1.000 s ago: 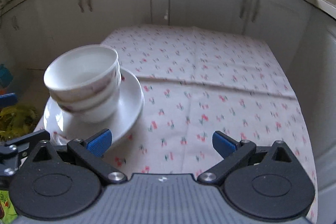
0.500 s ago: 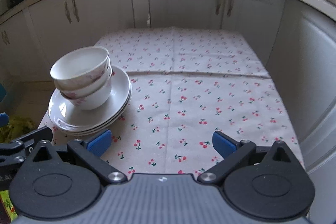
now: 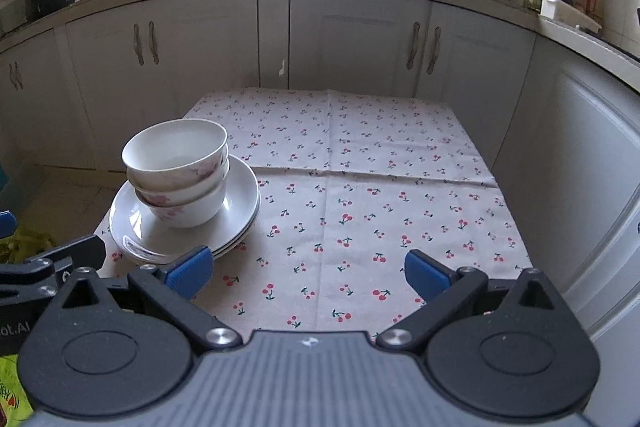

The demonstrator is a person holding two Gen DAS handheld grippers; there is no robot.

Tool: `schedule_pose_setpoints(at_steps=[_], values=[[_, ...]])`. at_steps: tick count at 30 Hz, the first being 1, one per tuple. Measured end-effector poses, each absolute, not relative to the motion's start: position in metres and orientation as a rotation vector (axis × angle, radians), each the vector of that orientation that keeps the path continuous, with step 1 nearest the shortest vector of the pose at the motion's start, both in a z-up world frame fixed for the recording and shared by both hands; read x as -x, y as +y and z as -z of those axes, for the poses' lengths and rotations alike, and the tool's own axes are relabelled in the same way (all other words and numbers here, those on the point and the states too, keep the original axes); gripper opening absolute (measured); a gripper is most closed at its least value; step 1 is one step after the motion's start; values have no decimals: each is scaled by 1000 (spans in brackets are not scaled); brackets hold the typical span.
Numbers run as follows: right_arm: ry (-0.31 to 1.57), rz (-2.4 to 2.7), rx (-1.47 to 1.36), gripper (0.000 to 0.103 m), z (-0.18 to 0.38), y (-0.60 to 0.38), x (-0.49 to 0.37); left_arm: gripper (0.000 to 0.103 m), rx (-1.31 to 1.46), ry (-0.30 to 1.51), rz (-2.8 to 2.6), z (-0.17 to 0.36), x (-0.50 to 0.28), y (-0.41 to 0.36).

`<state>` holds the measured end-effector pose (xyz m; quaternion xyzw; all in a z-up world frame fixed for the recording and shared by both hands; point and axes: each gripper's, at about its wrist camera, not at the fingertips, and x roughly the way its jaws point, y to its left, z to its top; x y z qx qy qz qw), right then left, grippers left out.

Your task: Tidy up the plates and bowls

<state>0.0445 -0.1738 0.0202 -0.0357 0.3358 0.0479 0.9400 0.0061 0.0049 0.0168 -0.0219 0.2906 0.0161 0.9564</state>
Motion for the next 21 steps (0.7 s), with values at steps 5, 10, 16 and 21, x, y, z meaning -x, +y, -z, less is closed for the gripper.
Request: schedule_pose_setpoints(at_steps=[5, 10, 16, 21], values=[[682, -89, 74, 103, -20, -175, -43, 102, 32, 583, -30, -16, -5, 3], [690, -85, 71, 103, -18, -177, -43, 102, 31, 584, -25, -16, -5, 2], [693, -81, 66, 103, -17, -177, -42, 102, 25, 580, -25, -16, -5, 1], [696, -80, 69, 103, -16, -177, -43, 102, 25, 586, -26, -17, -5, 0]])
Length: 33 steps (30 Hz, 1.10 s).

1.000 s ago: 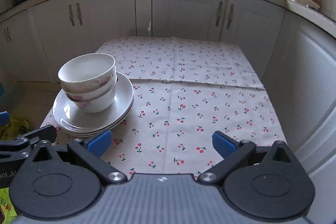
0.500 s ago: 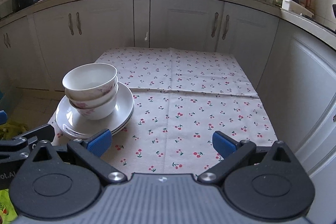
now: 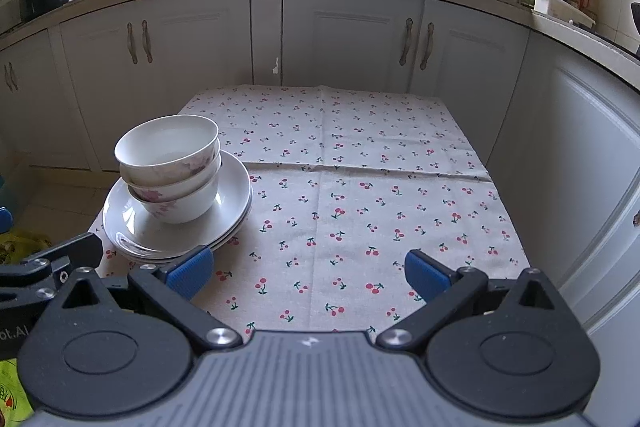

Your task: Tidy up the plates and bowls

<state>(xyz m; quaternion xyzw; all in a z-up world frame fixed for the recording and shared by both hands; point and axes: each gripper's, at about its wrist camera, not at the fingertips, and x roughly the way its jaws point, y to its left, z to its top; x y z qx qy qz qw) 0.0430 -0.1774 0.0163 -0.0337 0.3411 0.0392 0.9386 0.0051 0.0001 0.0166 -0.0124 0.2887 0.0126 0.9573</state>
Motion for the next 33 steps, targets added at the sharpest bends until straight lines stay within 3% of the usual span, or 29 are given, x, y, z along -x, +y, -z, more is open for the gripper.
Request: schedule_pose_setpoints(at_steps=[33], values=[[700, -70, 67, 103, -16, -180, -44, 102, 18, 594, -18, -17, -9, -1]])
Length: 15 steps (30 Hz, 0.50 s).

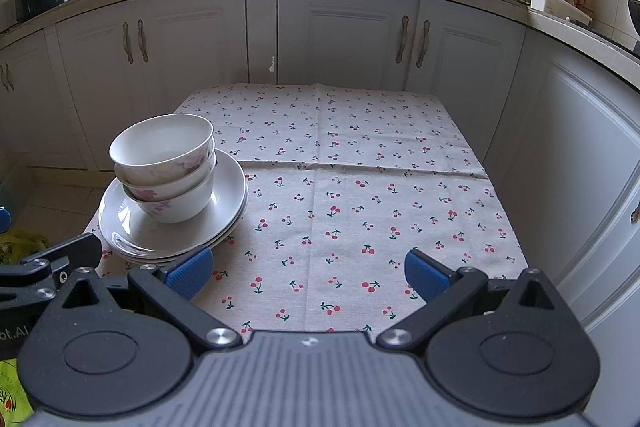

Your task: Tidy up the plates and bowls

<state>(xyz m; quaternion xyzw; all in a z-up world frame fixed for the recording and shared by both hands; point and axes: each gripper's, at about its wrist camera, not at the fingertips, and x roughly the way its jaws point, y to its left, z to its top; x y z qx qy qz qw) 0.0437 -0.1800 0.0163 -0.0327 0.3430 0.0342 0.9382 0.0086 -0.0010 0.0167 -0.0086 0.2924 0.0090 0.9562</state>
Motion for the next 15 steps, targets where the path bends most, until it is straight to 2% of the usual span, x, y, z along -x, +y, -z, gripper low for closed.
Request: schedule_pose_setpoints(at_steps=[15], values=[[701, -70, 63, 103, -16, -181, -43, 102, 16, 591, -16, -16, -9, -1]])
